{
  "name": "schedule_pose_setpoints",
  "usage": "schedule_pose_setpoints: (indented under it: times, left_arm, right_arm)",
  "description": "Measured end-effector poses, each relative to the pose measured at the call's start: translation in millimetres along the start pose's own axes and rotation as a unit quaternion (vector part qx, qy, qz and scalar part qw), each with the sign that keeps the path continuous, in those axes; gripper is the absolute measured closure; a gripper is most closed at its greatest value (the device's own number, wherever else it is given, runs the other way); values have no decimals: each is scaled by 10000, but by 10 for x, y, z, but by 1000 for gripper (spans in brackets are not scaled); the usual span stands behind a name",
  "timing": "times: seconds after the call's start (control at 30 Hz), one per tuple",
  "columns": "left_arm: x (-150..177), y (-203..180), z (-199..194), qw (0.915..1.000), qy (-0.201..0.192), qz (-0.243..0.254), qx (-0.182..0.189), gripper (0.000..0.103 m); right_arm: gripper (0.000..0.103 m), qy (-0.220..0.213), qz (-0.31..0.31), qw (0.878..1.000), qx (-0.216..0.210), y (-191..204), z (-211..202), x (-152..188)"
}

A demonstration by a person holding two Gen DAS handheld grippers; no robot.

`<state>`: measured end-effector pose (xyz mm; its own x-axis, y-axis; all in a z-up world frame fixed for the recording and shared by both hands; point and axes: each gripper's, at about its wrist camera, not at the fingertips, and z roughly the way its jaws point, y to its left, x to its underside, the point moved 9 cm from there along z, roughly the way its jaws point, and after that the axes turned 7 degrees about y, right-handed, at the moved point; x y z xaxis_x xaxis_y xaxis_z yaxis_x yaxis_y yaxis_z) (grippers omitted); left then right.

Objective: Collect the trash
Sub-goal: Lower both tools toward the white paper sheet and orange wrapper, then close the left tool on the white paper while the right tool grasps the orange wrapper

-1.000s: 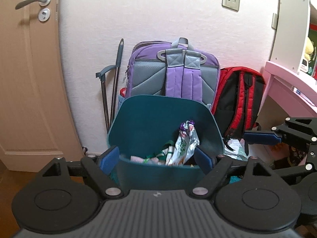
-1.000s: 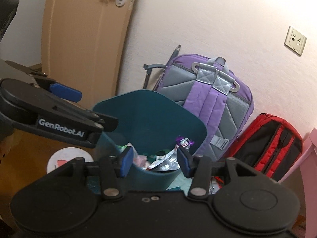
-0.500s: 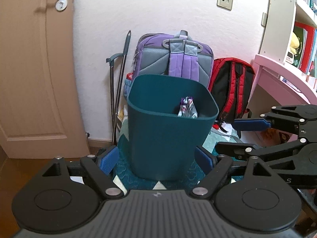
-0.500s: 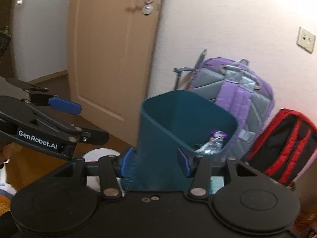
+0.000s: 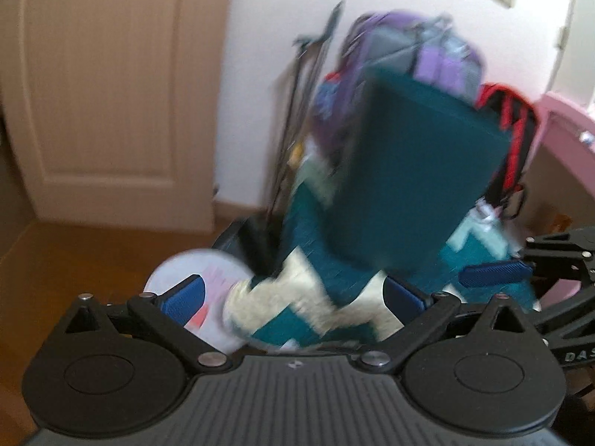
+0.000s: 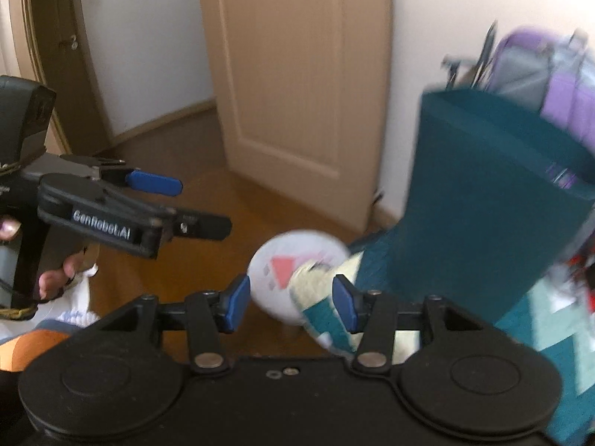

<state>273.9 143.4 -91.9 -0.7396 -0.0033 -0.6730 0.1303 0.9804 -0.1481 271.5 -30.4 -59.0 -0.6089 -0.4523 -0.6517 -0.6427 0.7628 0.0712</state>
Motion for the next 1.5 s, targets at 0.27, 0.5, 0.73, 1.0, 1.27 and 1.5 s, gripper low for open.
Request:
schedule_pose_setpoints:
  times: [0.27, 0.5, 0.73, 1.0, 1.27, 1.5]
  left_arm:
    - [858, 881, 1026, 9923, 1106, -389, -403, 0]
    - [1737, 1383, 1964, 9725, 2175, -739, -395, 1]
    - [2630, 1599, 2730, 9445, 3116, -1017, -236, 1]
    - [3345, 1604, 3290, 9447, 3234, -490, -238, 1]
    - [3621, 1453, 3596, 9491, 3127, -112, -366, 1]
    - [3781, 1410, 3686, 9459, 3214, -37, -445, 1]
  right_arm:
    - [54, 1134, 503, 9912, -462, 96, 1398, 391]
    - [54, 2084, 883, 9722, -594, 203, 2531, 863]
    - [54, 2803, 1069, 9520, -607, 245, 3487, 1238]
    - [54, 3395, 1103, 9329, -484, 281, 4422, 1744]
    - [54, 3714, 956, 9219, -550, 400, 5197, 2056]
    - [54, 3994, 819, 9116, -521, 455, 5583, 2244]
